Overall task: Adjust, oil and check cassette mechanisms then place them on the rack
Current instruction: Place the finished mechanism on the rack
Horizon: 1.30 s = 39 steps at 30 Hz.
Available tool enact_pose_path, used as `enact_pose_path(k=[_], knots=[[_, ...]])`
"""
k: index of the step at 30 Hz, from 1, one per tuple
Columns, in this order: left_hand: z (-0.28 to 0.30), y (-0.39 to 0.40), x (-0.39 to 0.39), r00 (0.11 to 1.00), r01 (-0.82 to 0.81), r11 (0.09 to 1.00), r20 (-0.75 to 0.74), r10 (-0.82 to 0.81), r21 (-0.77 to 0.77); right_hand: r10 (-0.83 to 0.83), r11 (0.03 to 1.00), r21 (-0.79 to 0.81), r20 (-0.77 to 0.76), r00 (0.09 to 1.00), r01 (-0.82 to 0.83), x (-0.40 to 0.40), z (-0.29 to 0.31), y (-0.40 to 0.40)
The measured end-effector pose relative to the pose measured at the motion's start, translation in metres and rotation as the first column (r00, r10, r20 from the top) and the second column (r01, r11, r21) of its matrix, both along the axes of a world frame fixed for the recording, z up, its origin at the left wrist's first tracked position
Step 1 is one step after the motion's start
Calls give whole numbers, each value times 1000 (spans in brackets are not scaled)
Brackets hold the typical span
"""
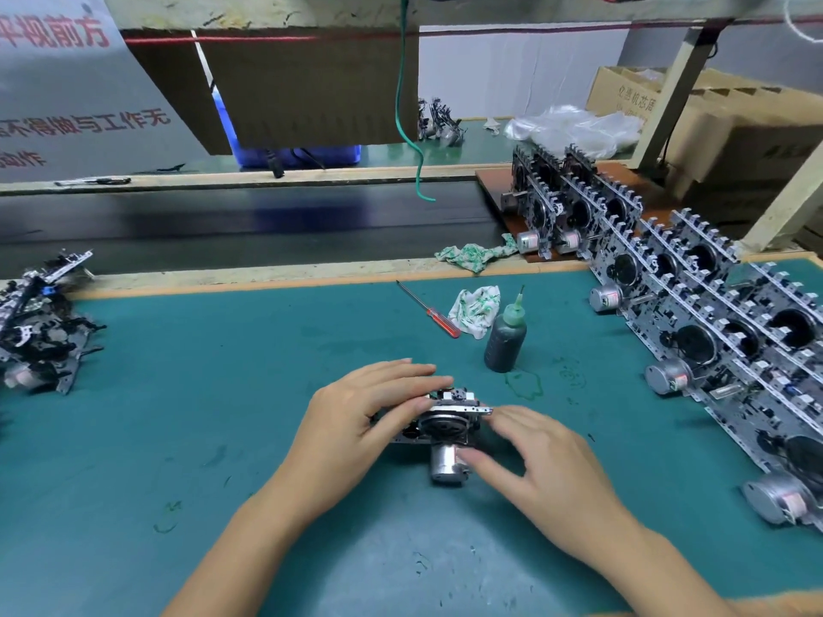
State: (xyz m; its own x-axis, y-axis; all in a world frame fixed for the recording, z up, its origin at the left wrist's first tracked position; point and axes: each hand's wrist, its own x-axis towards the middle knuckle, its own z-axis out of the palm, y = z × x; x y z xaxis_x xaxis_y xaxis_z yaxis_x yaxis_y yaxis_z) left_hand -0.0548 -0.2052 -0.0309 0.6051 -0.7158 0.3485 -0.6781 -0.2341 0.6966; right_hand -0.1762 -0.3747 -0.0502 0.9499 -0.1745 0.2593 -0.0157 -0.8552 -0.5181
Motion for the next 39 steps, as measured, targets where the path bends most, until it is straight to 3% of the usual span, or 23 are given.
enact_pose_path(k=[3, 5, 8, 12, 15, 22, 26, 29, 34, 39], knots=[[8, 6, 3, 998, 15, 1000, -63, -13, 25, -46, 998, -29, 126, 991, 50, 6, 18, -4], [13, 15, 7, 996, -66, 997, 68, 63, 39, 12, 979, -201, 215, 977, 32, 15, 33, -2], [20, 25, 12, 949, -150, 986, 289, 125, 68, 159, 896, -431, 79, 984, -110, 32, 48, 1], [28, 24, 12, 914, -92, 983, 404, 21, 158, 299, 813, -505, -65, 952, -290, 45, 55, -6], [37, 18, 13, 887, -61, 979, 461, -37, 197, 346, 772, -544, -73, 935, -328, 40, 59, -15], [91, -52, 1, 736, 203, 964, 622, -267, 174, 269, 661, -749, 184, 945, -42, -16, 95, -63], [122, -132, -10, 687, 332, 926, 627, -367, 178, 149, 650, -757, 208, 967, 63, -53, 132, -115], [138, -202, -18, 668, 346, 924, 648, -366, 165, 3, 673, -722, 225, 974, 165, -72, 150, -158], [151, -303, -29, 663, 368, 918, 651, -371, 148, -191, 627, -674, 355, 915, 392, -86, 163, -236], [128, -370, -48, 691, 330, 866, 529, -493, 376, -342, 551, -637, 418, 842, 540, -82, 138, -298]])
